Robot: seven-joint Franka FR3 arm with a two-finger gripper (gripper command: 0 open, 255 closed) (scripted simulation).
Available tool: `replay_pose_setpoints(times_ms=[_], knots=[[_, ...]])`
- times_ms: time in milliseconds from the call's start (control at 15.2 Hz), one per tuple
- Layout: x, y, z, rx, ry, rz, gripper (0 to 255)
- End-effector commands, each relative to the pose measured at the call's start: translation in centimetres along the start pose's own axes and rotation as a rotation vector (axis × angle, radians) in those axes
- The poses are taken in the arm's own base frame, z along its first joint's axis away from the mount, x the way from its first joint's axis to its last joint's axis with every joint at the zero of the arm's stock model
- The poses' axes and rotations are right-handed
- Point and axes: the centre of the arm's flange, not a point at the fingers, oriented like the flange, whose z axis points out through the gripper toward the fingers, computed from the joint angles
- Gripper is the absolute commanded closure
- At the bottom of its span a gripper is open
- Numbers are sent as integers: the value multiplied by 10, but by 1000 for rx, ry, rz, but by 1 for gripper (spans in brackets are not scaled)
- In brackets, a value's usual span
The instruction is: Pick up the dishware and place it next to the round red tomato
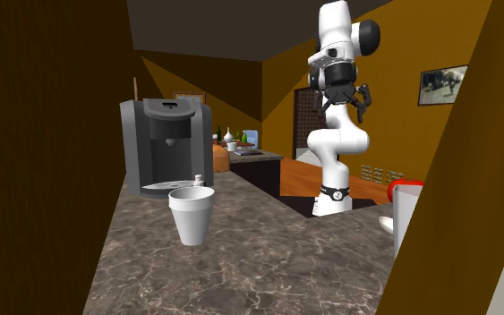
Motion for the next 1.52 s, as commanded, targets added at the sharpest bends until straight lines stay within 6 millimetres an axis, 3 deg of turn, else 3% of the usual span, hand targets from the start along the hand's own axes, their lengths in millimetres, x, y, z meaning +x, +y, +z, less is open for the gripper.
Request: replay_pose_setpoints(times_ms=[0, 1452], knots=[[5, 24, 9, -9, -4, -10, 0], [94, 267, 118, -96, -51, -103, 0]])
